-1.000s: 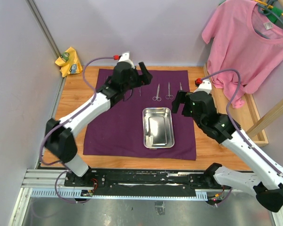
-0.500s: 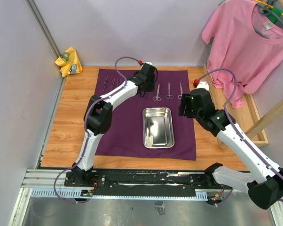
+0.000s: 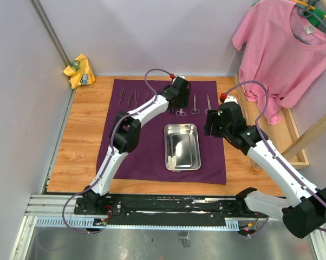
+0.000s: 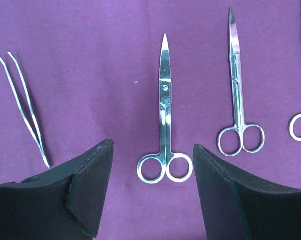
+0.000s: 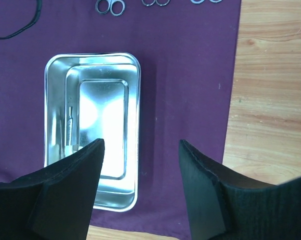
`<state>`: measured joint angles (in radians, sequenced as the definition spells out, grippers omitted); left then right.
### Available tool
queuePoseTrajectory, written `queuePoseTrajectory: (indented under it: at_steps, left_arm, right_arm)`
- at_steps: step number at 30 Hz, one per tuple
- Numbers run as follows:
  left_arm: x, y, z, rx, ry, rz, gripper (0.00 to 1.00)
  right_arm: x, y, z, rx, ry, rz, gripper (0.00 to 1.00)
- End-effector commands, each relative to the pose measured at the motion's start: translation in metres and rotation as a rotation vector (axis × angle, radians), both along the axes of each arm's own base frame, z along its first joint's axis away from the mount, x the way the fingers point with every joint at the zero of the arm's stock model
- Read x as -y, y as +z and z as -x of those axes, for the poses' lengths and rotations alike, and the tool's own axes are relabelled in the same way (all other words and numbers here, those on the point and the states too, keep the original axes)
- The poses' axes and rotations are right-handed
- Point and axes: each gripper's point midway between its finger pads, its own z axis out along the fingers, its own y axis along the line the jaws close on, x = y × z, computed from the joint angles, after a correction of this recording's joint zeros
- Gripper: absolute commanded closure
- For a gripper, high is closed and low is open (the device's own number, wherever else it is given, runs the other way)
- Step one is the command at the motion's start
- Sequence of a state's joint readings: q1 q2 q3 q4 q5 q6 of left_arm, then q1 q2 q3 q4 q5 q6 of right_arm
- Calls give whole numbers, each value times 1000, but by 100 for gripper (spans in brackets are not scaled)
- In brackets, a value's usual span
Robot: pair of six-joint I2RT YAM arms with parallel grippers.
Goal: Open and lay out the surgical kit
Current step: Adjust the medical item in the surgical kit.
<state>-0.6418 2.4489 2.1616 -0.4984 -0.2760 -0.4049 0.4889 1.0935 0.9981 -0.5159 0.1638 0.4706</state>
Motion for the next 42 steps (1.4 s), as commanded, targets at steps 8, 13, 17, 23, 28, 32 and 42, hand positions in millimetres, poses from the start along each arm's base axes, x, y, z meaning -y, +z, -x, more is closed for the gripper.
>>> queuePoseTrajectory:
  at_steps: [8,13,17,23,28,32,42]
  left_arm:
    - [1,-33,5,-68,-8,-85,31]
    - [0,-39,9,-74,-9,-112,38]
    - [1,-40,9,-73,-3,-111,44]
    - [4,-37,1,-57,14,-89,49]
    - [6,-31,-8,-39,33,-46,51]
    - [10,-28,-15,-27,39,-7,52]
    - [7,-37,-26,-42,58,37,54]
  right_arm:
    - [-4,-3,-1,0,28,-50,39]
    - [-4,-4,-1,0,32,-62,41]
    - [-6,-5,-1,-4,38,-69,43]
    - [-7,-9,-1,-12,47,-75,46]
    - [-10,-11,-3,-23,59,-84,49]
    - [-11,-12,-5,-33,68,-91,50]
    - [-11,-19,-4,-49,77,-104,53]
